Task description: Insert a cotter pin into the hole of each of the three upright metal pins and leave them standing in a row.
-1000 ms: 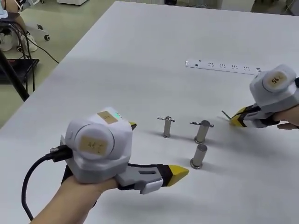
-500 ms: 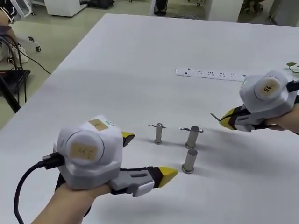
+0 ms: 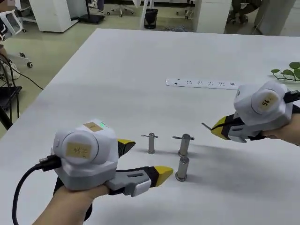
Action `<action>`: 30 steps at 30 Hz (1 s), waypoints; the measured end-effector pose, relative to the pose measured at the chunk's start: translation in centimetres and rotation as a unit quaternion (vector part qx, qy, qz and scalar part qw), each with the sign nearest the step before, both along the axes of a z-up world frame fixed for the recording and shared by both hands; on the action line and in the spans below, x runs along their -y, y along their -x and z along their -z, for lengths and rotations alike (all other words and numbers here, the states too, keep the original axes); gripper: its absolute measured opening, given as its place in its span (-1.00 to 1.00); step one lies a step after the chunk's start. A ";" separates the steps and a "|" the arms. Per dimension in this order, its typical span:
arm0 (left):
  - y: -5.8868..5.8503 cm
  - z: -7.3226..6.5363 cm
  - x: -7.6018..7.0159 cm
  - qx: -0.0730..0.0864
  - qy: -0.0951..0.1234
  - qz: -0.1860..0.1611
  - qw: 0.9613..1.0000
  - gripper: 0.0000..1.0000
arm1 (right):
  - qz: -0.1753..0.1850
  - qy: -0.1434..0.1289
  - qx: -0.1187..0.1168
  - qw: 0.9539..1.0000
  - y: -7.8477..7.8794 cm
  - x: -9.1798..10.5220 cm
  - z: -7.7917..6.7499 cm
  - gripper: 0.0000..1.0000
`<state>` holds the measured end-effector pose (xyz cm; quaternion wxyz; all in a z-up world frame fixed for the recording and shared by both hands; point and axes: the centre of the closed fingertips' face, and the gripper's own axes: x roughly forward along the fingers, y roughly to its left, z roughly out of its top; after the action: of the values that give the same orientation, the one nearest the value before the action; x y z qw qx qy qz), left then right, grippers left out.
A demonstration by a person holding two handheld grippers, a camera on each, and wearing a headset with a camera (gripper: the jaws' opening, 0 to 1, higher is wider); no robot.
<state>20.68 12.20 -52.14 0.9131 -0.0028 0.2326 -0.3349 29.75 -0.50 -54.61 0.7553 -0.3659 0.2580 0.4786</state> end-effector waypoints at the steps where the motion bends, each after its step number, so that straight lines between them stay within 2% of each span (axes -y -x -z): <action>1: 0.0 -0.1 0.1 -0.001 0.004 0.000 1.000 0.17 | -0.004 0.000 0.004 1.000 0.3 0.0 -0.1 -1.00; 8: 0.0 -0.6 1.0 -0.009 0.025 0.007 1.000 -0.02 | -0.042 0.017 0.034 0.998 1.9 -0.4 -0.3 -1.00; 13: -0.2 -1.2 1.7 -0.013 0.039 0.013 0.999 -0.10 | -0.064 0.024 0.046 0.997 2.8 -0.9 -0.3 -1.00; 18: -0.5 -1.5 2.2 -0.014 0.036 0.017 0.999 -0.22 | -0.084 0.020 0.049 0.995 3.7 -1.7 -0.5 -1.00; 21: -0.6 -1.4 2.4 -0.025 0.045 0.016 0.999 -0.28 | -0.099 0.016 0.054 0.993 4.2 -2.3 -0.9 -1.00; 30: -0.7 -1.6 3.4 -0.040 0.071 0.018 0.996 -0.46 | -0.141 0.006 0.068 0.988 5.7 -4.0 -2.0 -1.00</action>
<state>21.33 8.85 -50.59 0.8944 -0.0771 0.2444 -0.3666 24.09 3.49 -52.64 0.6938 -0.4350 0.1543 0.5528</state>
